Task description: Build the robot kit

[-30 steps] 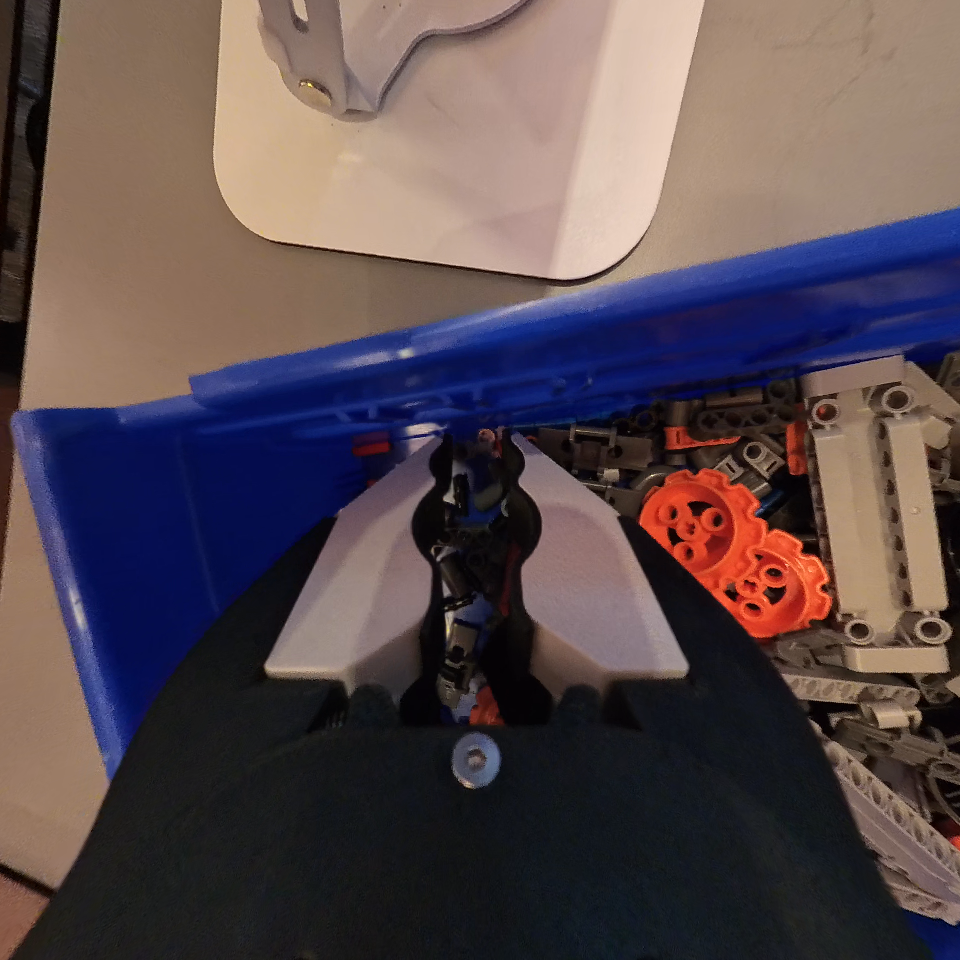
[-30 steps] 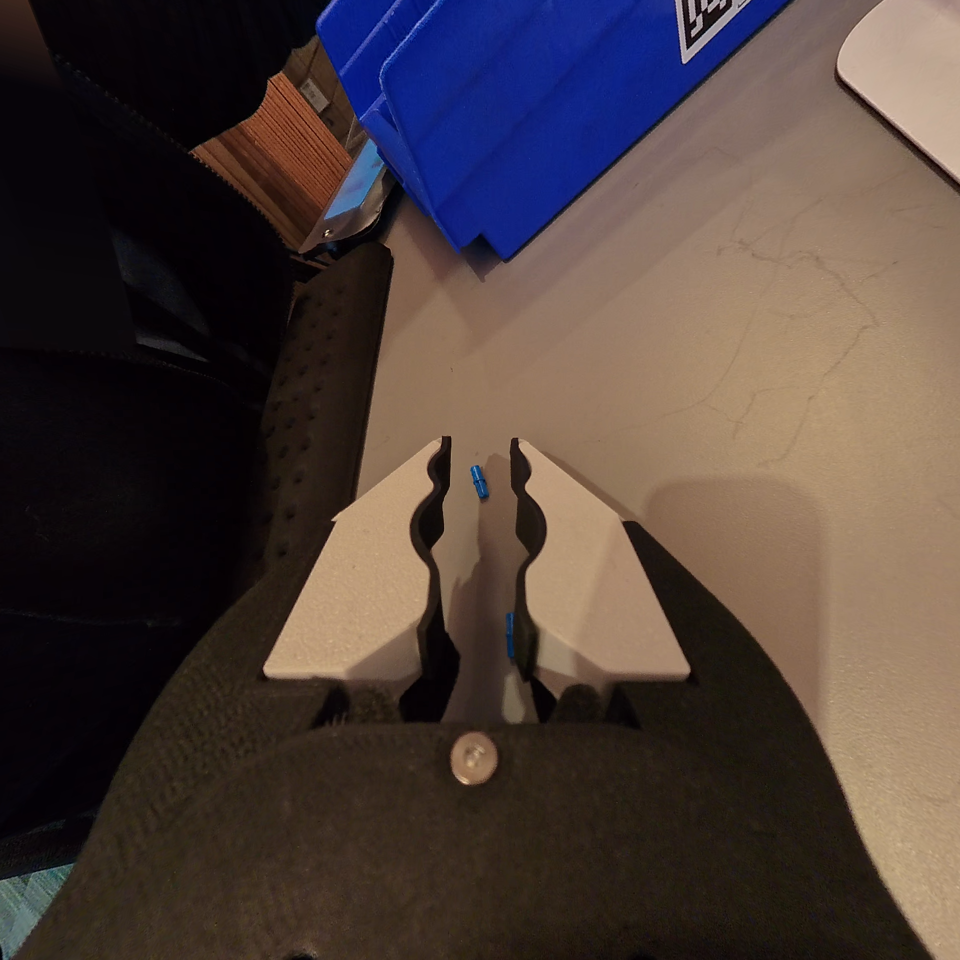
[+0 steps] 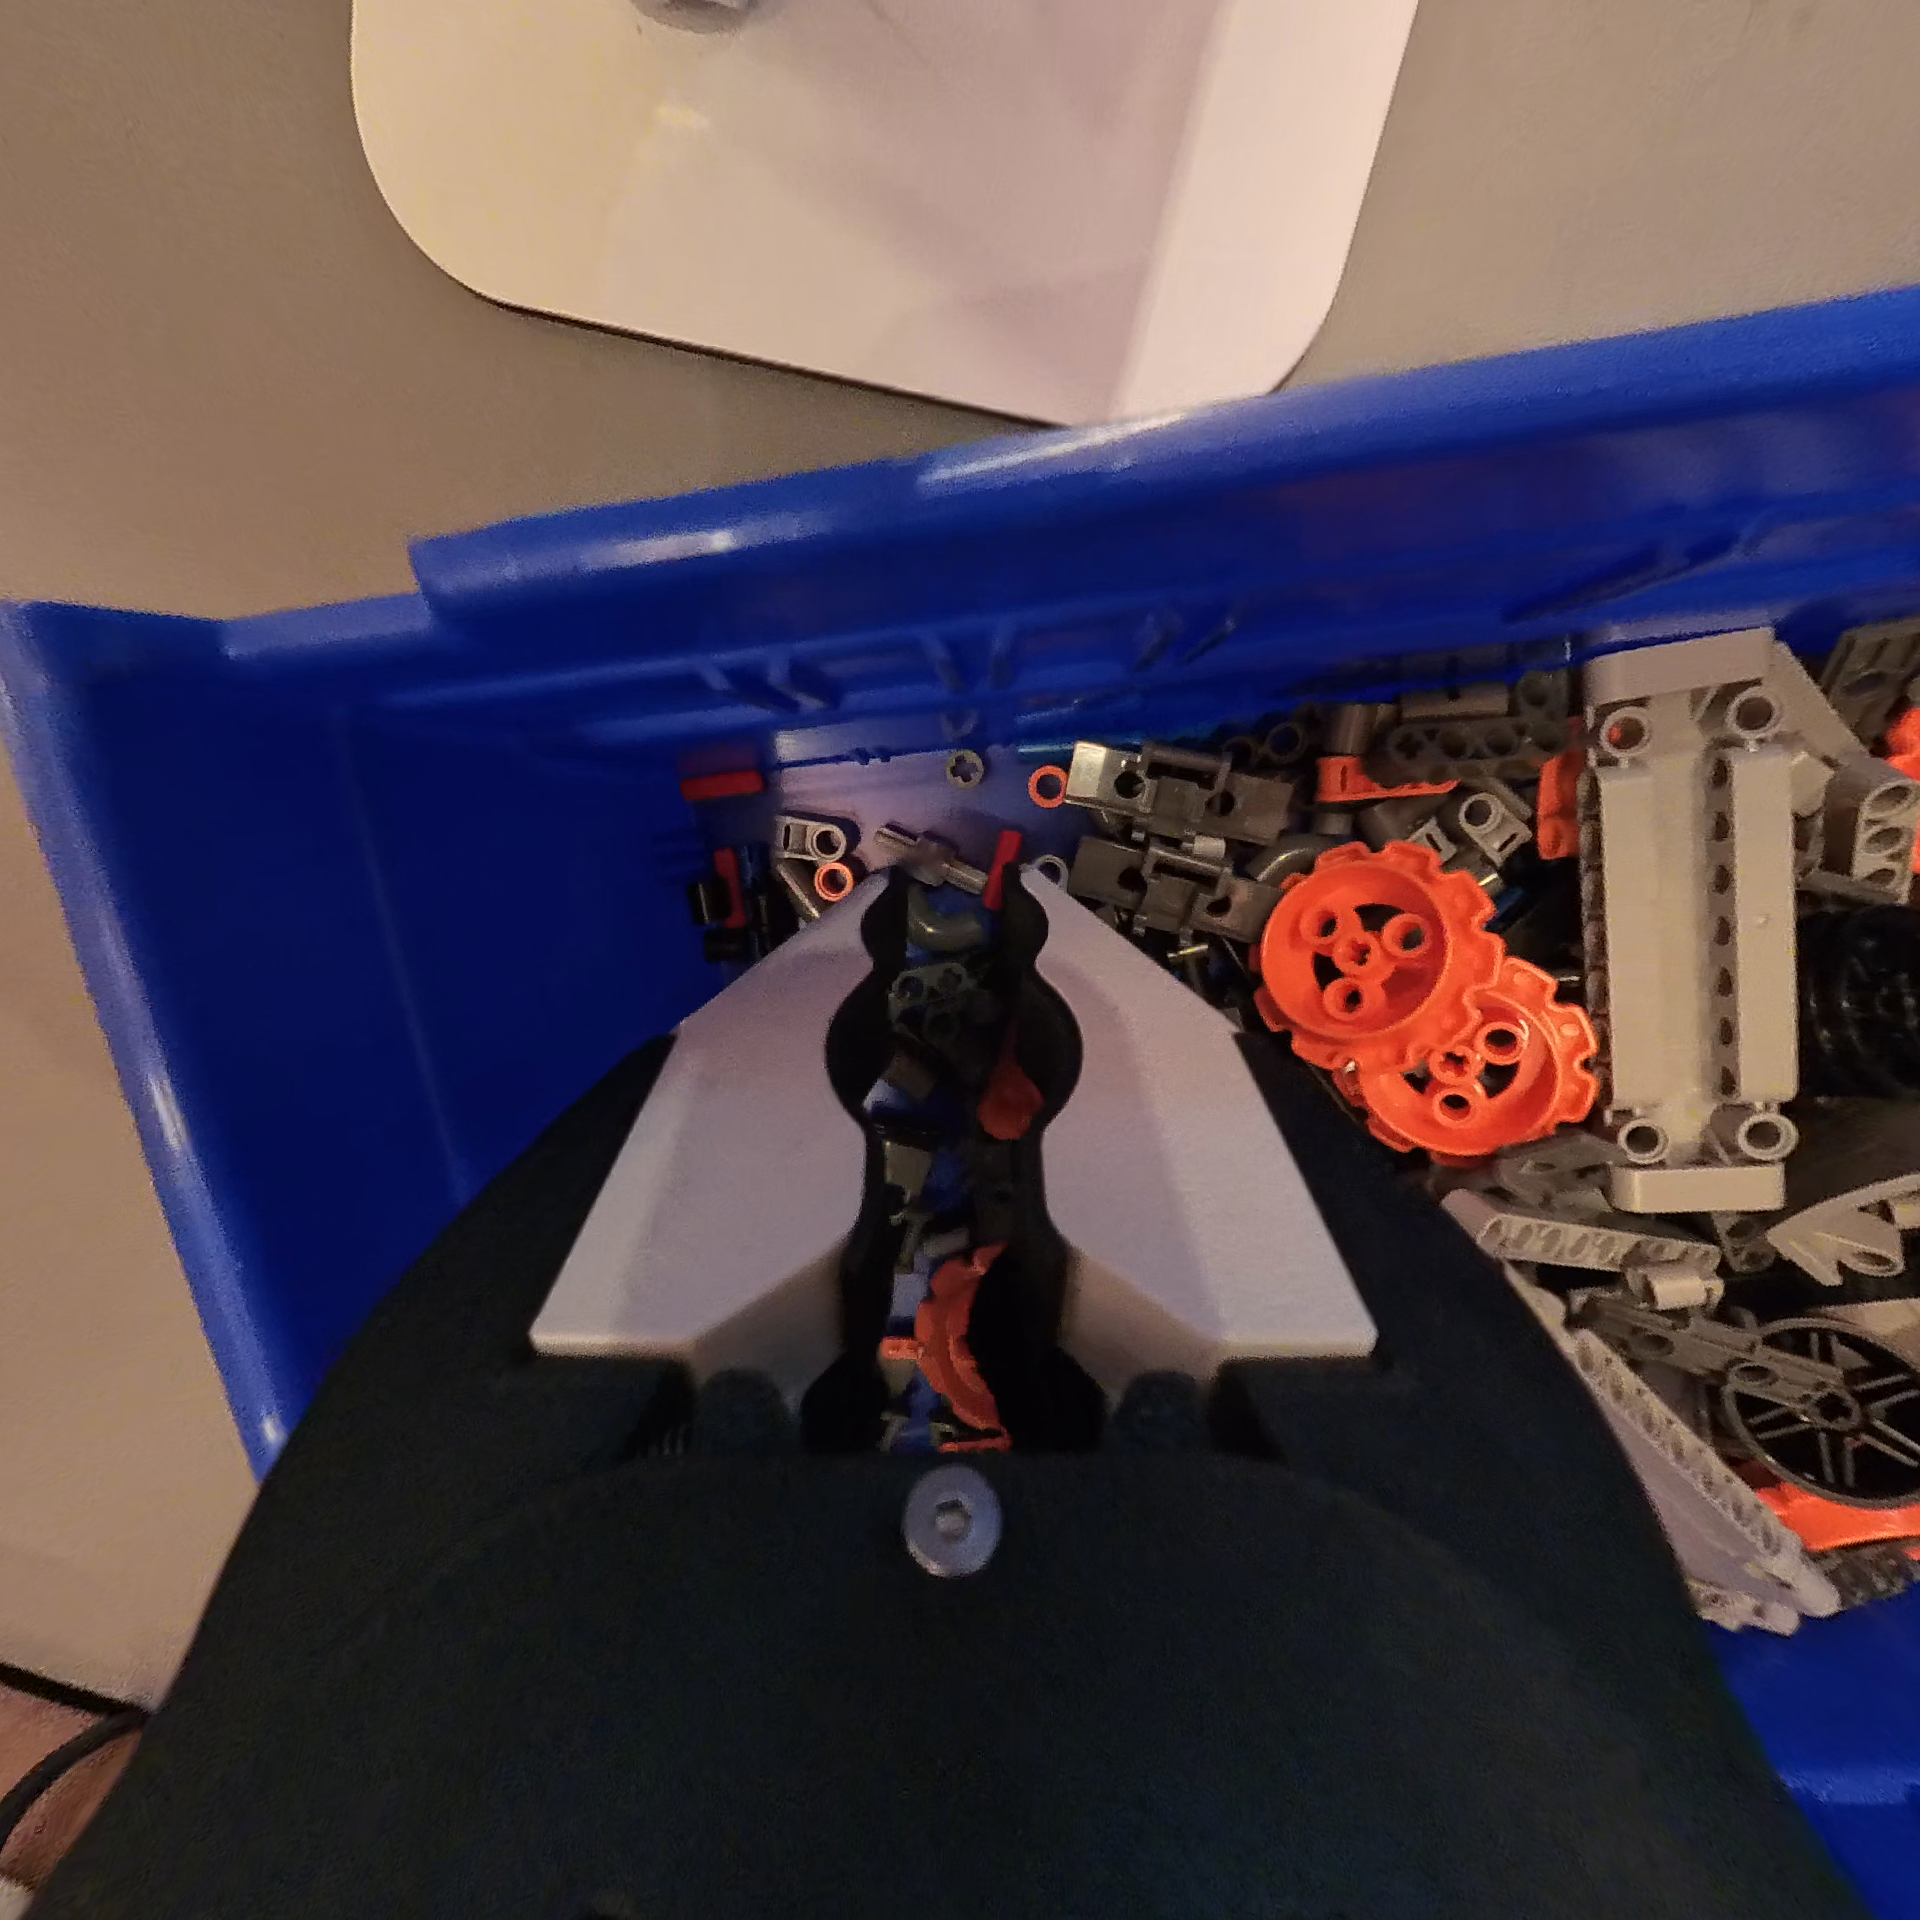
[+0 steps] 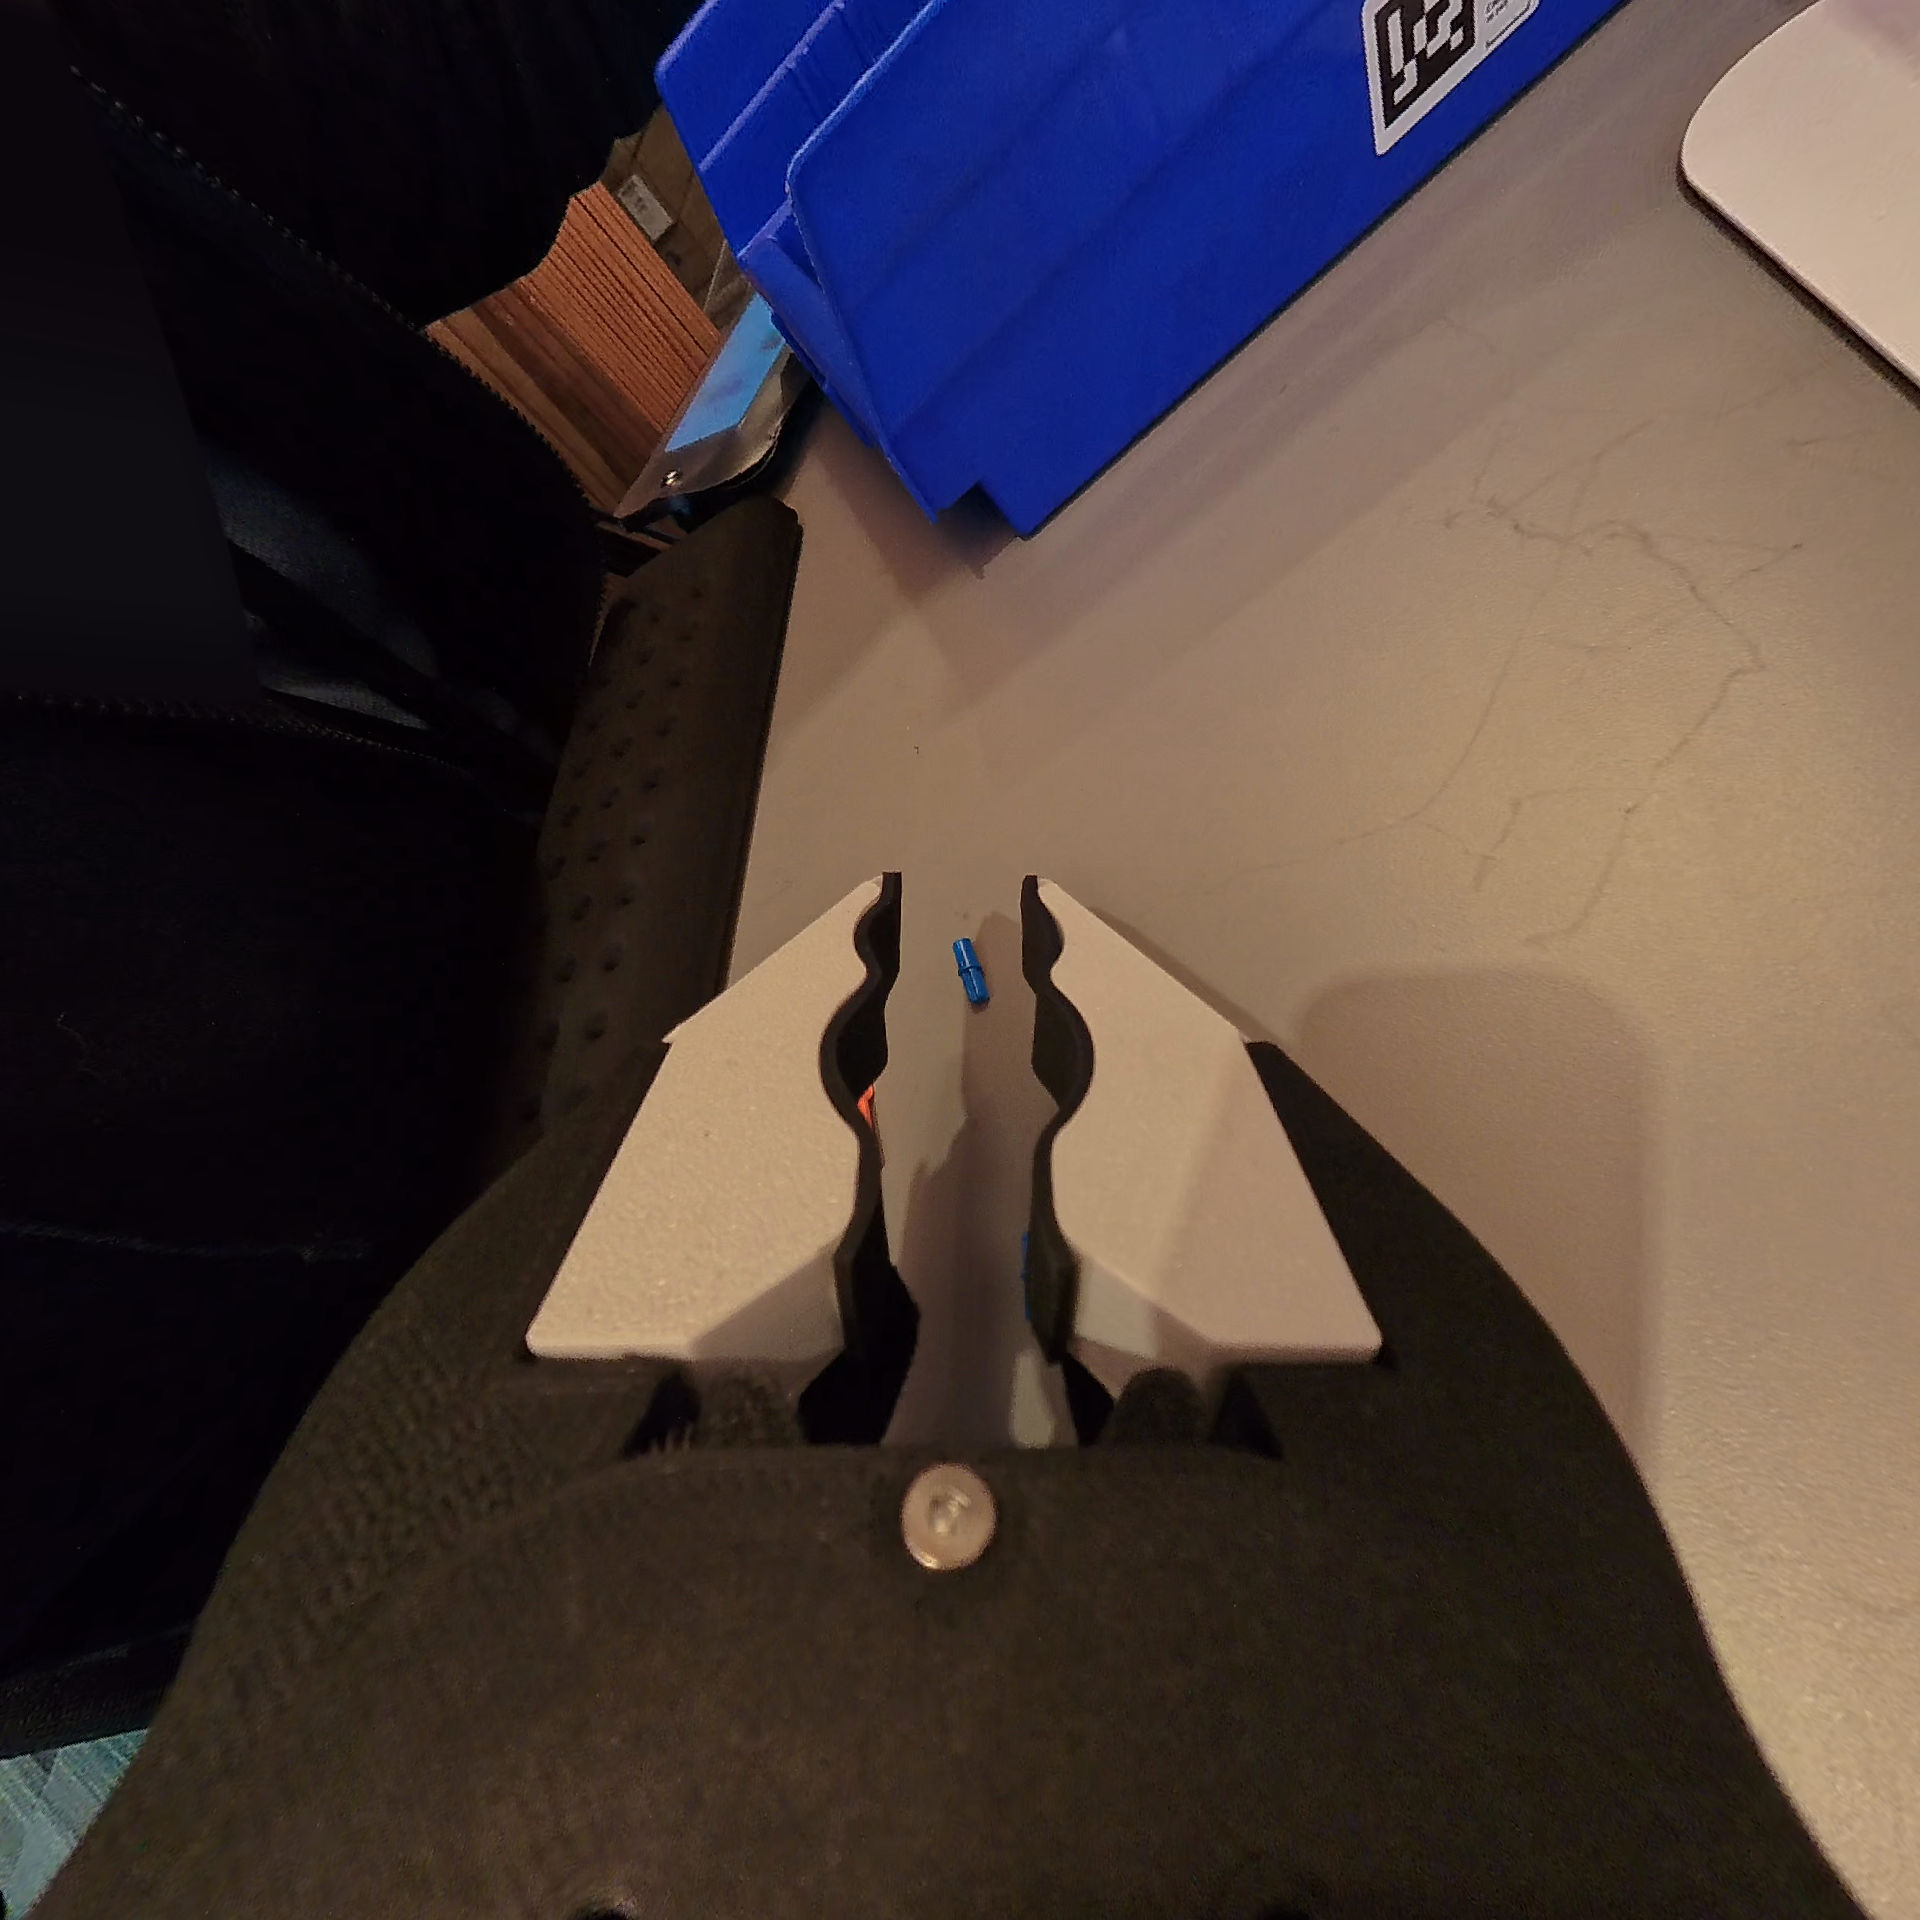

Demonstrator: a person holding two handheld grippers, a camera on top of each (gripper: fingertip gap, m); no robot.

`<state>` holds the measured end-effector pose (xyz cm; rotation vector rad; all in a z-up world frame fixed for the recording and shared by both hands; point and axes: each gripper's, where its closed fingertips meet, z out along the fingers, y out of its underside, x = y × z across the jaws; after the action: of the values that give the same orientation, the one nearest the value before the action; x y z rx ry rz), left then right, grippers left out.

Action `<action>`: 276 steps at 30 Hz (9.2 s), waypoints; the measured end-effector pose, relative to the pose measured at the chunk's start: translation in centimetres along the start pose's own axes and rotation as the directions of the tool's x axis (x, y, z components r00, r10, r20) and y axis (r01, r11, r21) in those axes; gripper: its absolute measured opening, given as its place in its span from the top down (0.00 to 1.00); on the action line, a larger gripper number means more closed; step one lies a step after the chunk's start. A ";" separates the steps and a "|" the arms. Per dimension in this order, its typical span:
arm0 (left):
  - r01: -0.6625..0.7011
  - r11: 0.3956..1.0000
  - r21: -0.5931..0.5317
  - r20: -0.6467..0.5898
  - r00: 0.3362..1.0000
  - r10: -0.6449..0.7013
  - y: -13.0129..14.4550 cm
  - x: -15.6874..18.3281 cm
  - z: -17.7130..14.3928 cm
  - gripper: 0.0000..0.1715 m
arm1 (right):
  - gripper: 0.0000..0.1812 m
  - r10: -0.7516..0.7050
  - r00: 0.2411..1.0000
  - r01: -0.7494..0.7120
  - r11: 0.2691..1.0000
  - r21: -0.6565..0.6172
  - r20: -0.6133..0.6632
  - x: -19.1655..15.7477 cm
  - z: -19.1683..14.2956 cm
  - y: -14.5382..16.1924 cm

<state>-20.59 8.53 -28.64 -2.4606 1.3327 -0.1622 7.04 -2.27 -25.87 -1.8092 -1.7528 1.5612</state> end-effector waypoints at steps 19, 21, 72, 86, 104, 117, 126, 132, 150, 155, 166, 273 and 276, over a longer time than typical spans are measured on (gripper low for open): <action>0.156 0.986 0.053 0.038 0.987 -0.158 -0.3 0.1 0.4 0.91 | 0.89 -0.007 1.000 0.007 1.000 0.004 0.009 -0.3 0.1 -0.1; 0.150 0.987 0.050 0.031 0.988 -0.152 -0.2 0.3 0.4 0.91 | 0.89 -0.009 1.000 0.009 1.000 0.005 0.008 -0.4 0.0 -0.2; -0.314 0.886 0.342 0.408 0.899 0.161 -23.8 19.7 -8.6 0.92 | 0.85 -0.066 0.979 0.141 0.900 0.412 -0.191 -3.5 -10.9 -8.0; -0.131 0.973 0.192 0.131 0.986 0.106 -22.7 25.9 4.5 0.92 | 0.84 0.065 0.977 0.010 0.935 0.354 -0.201 -1.0 -14.4 -4.1; -0.017 0.932 0.361 0.094 0.995 -0.018 -22.1 25.2 4.6 0.80 | 0.86 -0.146 0.940 0.127 0.989 -0.082 -0.308 -0.7 -8.2 1.4; 0.043 0.937 0.347 0.219 0.968 -0.125 -17.9 24.9 0.8 0.81 | 0.84 -0.320 0.872 0.291 0.947 -0.134 -0.370 -0.8 -7.4 0.8; 0.087 0.920 0.382 0.232 0.955 -0.186 -16.3 25.0 1.2 0.80 | 0.88 -0.374 0.847 0.338 0.927 -0.160 -0.378 -0.7 -7.5 1.3; 0.082 0.906 0.416 0.288 0.933 -0.216 -16.2 24.1 1.8 0.79 | 0.87 -0.367 0.846 0.330 0.930 -0.160 -0.387 -0.3 -7.8 1.4; 0.014 0.956 0.294 0.077 0.996 -0.039 -16.9 29.9 4.4 0.82 | 0.86 -0.394 0.902 0.335 0.897 -0.288 -0.178 -3.2 -3.5 4.4; 0.012 0.962 0.273 0.014 1.000 -0.016 -17.6 31.0 5.6 0.91 | 0.86 -0.394 0.904 0.334 0.894 -0.299 -0.168 -3.2 -3.0 4.8; 0.048 0.901 0.432 0.148 0.981 -0.123 -19.1 28.3 3.2 0.94 | 0.85 -0.324 0.914 0.299 0.945 -0.135 -0.244 -3.1 -5.3 1.8; -0.147 0.601 0.785 0.309 0.935 -0.175 -28.2 26.5 -5.6 0.89 | 0.94 -0.148 0.976 0.199 0.910 0.364 -0.162 -6.3 -11.3 -4.9; -0.047 0.566 0.823 0.149 0.980 -0.136 -28.3 27.3 -5.4 0.87 | 0.94 -0.220 0.960 0.265 0.911 0.315 -0.171 -6.9 -10.8 -4.4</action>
<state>15.57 -1.13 -15.41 -1.6263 0.8067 -0.4357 14.00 -1.04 -14.28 -1.4362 -1.4784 1.4922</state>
